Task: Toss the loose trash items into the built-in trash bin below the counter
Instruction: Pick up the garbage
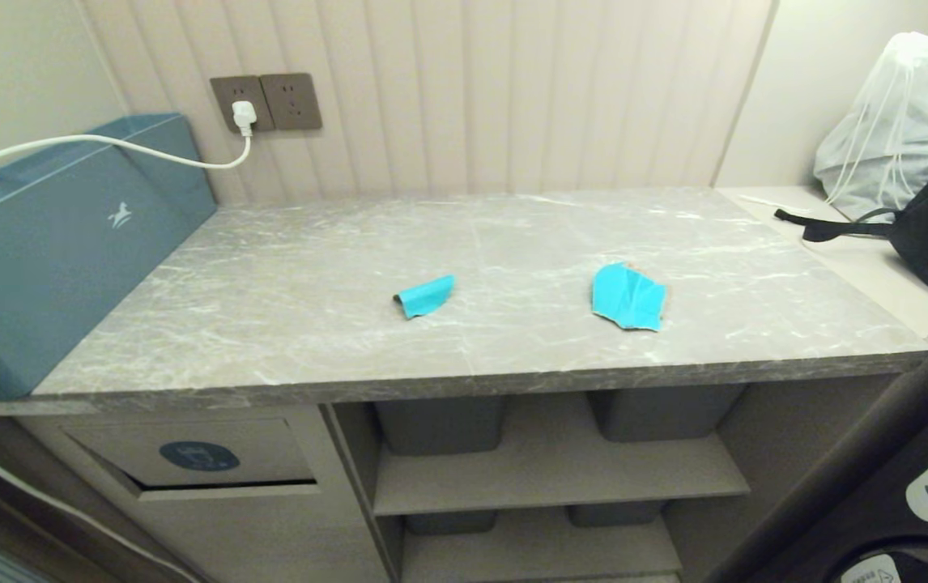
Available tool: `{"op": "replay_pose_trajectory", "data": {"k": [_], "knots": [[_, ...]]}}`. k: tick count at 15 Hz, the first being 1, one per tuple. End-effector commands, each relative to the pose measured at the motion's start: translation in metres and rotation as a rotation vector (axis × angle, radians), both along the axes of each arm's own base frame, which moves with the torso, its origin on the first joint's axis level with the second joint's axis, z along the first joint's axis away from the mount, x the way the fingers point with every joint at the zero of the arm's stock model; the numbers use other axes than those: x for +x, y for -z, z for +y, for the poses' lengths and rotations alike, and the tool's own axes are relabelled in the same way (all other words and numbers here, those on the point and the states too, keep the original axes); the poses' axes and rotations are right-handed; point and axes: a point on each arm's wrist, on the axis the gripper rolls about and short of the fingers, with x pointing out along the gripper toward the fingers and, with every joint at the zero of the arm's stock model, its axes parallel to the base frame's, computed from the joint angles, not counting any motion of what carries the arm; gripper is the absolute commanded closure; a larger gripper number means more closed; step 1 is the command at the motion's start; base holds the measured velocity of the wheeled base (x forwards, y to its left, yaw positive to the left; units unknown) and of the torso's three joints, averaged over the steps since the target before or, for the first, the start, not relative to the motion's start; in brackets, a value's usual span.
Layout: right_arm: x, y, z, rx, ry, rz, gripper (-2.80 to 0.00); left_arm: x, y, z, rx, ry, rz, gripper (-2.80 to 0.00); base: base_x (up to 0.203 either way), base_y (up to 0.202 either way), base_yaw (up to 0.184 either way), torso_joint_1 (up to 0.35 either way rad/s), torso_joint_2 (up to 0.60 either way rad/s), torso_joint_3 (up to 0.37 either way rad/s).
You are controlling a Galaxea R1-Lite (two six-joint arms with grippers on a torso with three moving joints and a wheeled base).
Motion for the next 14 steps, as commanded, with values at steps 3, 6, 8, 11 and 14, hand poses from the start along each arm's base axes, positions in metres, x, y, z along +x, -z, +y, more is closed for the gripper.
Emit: {"op": "replay_pose_trajectory", "data": {"k": [3,6,8,11,14], "knots": [[0.000,0.000,0.000,-0.003,-0.003,-0.002,0.00,0.000,-0.003,0.000,0.039,0.027,-0.022,0.00,0.000,0.000,0.000,0.000,0.00,0.000],[0.000,0.000,0.000,-0.002,-0.003,-0.002,0.00,-0.001,-0.052,-0.002,0.017,0.112,-0.078,0.00,0.000,0.000,0.000,0.000,0.00,0.000],[0.000,0.000,0.000,-0.002,-0.002,-0.002,0.00,0.023,-0.096,-0.004,-0.017,0.221,-0.017,0.00,0.000,0.000,0.000,0.000,0.00,0.000],[0.000,0.000,0.000,-0.003,-0.003,-0.002,0.00,0.089,-0.151,-0.010,-0.067,0.381,0.058,-2.80,0.000,0.000,0.000,0.000,0.00,0.000],[0.000,0.000,0.000,-0.002,-0.002,-0.002,0.00,0.181,-0.178,-0.020,-0.074,0.525,0.045,-2.80,0.000,0.000,0.000,0.000,0.00,0.000]]}}
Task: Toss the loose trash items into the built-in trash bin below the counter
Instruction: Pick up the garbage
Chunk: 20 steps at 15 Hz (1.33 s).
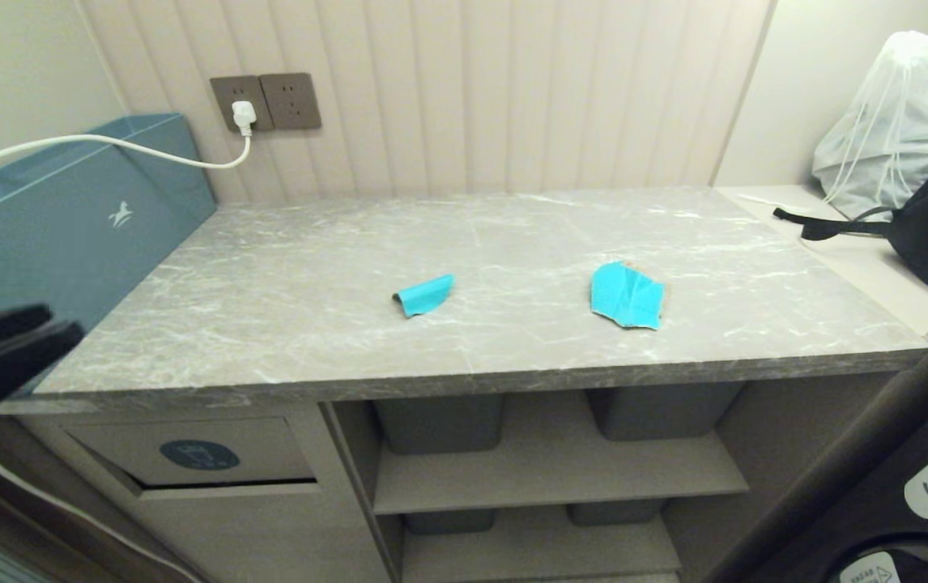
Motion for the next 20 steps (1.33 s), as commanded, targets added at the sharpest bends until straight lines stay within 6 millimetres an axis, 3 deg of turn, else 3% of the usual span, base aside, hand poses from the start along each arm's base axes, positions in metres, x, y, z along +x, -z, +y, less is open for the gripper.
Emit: {"op": "replay_pose_trajectory", "data": {"k": [1,3,5,9,12,16,20], "knots": [[0.000,0.000,0.000,0.001,0.000,-0.002,0.00,0.085,0.009,-0.012,0.011,0.065,0.118,-2.80,0.000,0.000,0.000,0.000,0.00,0.000],[0.000,0.000,0.000,-0.001,0.000,-0.002,0.00,0.138,0.007,-0.032,0.033,0.176,0.085,-2.80,0.000,0.000,0.000,0.000,0.00,0.000],[0.000,0.000,0.000,0.001,0.002,-0.002,0.00,0.183,0.019,-0.054,0.083,0.283,0.063,-2.80,0.000,0.000,0.000,0.000,0.00,0.000],[0.000,0.000,0.000,-0.001,0.002,-0.002,0.00,0.243,0.044,-0.101,0.157,0.424,-0.029,-2.80,0.000,0.000,0.000,0.000,0.00,0.000],[0.000,0.000,0.000,0.001,0.001,-0.002,0.00,0.269,0.060,-0.124,0.190,0.462,-0.061,-2.80,0.000,0.000,0.000,0.000,0.00,0.000],[0.000,0.000,0.000,0.001,0.000,-0.002,0.00,0.298,0.078,-0.126,0.250,0.428,-0.033,-2.80,0.000,0.000,0.000,0.000,0.00,0.000],[0.000,0.000,0.000,-0.001,0.000,-0.003,0.00,0.311,0.065,-0.128,0.267,0.415,0.031,-2.80,0.000,0.000,0.000,0.000,0.00,0.000]]}}
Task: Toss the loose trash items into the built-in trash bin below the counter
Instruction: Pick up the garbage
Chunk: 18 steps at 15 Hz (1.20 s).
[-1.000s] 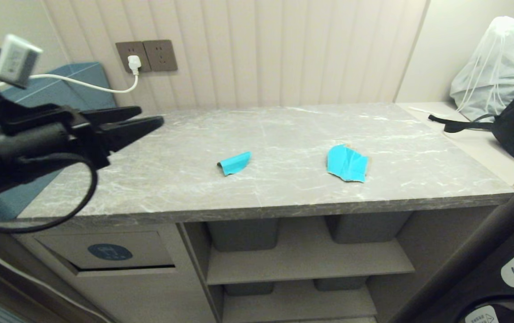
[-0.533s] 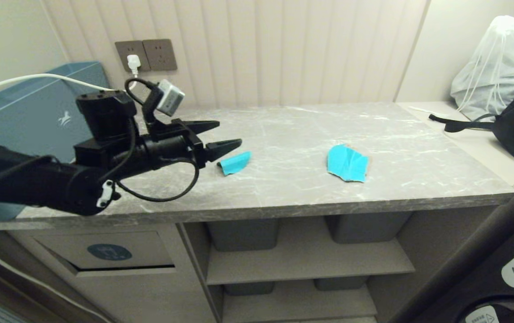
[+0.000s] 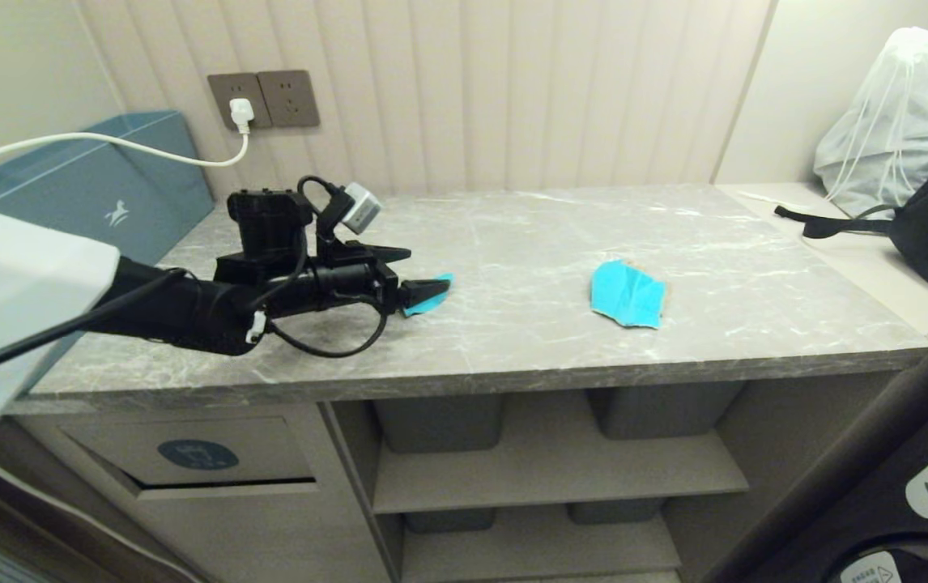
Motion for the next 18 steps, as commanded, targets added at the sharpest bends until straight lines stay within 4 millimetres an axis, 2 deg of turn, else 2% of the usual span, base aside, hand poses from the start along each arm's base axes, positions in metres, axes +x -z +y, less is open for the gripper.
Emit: {"op": "replay_pose_trajectory", "data": {"k": [1,4,10,11,16,18], "knots": [[0.000,0.000,0.000,-0.001,0.000,-0.003,0.00,0.007,-0.004,-0.002,0.009,-0.005,0.009,-2.80,0.000,0.000,0.000,0.000,0.00,0.000],[0.000,0.000,0.000,-0.001,0.000,-0.003,0.00,0.007,-0.002,-0.001,0.089,-0.029,0.038,-2.80,0.000,0.000,0.000,0.000,0.00,0.000],[0.000,0.000,0.000,0.002,0.000,-0.001,0.00,0.009,0.006,0.002,0.138,-0.029,0.026,-2.80,0.000,0.000,0.000,0.000,0.00,0.000],[0.000,0.000,0.000,0.002,0.000,-0.001,0.00,0.009,0.007,0.001,0.138,-0.029,0.027,0.00,0.000,0.000,0.000,0.000,0.00,0.000],[0.000,0.000,0.000,0.001,0.001,-0.001,0.00,0.004,0.013,0.003,0.148,-0.027,0.049,0.00,0.000,0.000,0.000,0.000,0.00,0.000],[0.000,0.000,0.000,0.001,0.000,-0.001,0.00,0.000,0.007,0.004,0.145,-0.027,0.038,0.00,0.000,0.000,0.000,0.000,0.00,0.000]]}}
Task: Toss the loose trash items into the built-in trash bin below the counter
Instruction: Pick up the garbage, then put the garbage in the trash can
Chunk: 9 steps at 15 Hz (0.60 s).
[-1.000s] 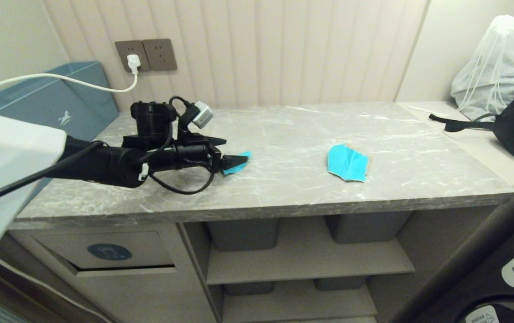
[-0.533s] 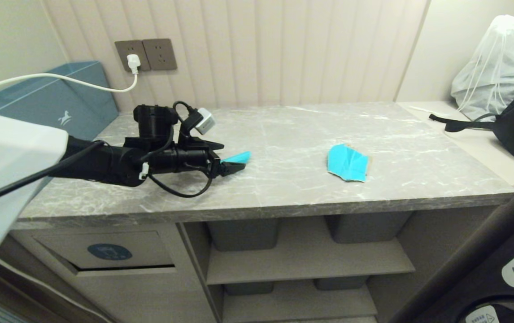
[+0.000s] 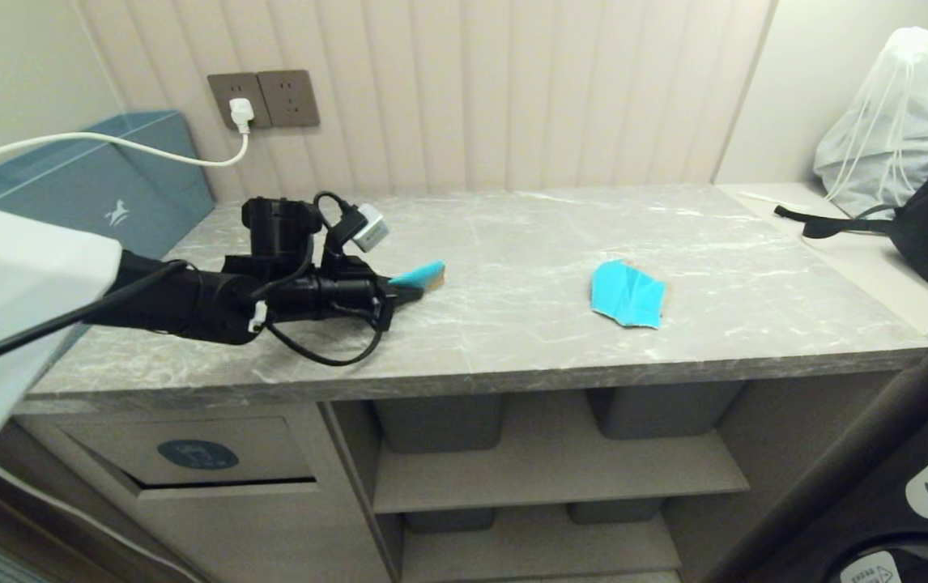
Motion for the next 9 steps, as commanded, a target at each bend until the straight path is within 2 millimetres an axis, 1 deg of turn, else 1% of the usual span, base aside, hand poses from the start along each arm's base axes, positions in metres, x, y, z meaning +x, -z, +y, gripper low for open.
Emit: {"op": "replay_pose_trajectory", "data": {"k": [1,3,6,7,8,9], "knots": [[0.000,0.000,0.000,0.001,0.001,-0.002,0.00,-0.008,-0.017,0.002,-0.012,0.003,-0.039,0.00,0.000,0.000,0.000,0.000,0.00,0.000],[0.000,0.000,0.000,0.001,0.000,-0.003,0.00,-0.022,-0.042,0.008,-0.030,-0.002,-0.088,0.00,0.000,0.000,0.000,0.000,0.00,0.000],[0.000,0.000,0.000,0.001,0.001,-0.003,0.00,-0.046,-0.077,0.025,-0.067,-0.041,-0.141,0.00,0.000,0.000,0.000,0.000,0.00,0.000],[0.000,0.000,0.000,0.002,0.000,-0.003,0.00,-0.059,-0.093,0.036,-0.087,-0.076,-0.165,0.00,0.000,0.000,0.000,0.000,0.00,0.000],[0.000,0.000,0.000,0.002,0.000,-0.003,0.00,-0.078,-0.109,0.051,-0.109,-0.126,-0.187,0.00,0.000,0.000,0.000,0.000,0.00,0.000],[0.000,0.000,0.000,0.002,0.001,-0.003,0.00,-0.099,-0.121,0.071,-0.132,-0.192,-0.198,0.00,0.000,0.000,0.000,0.000,0.00,0.000]]}}
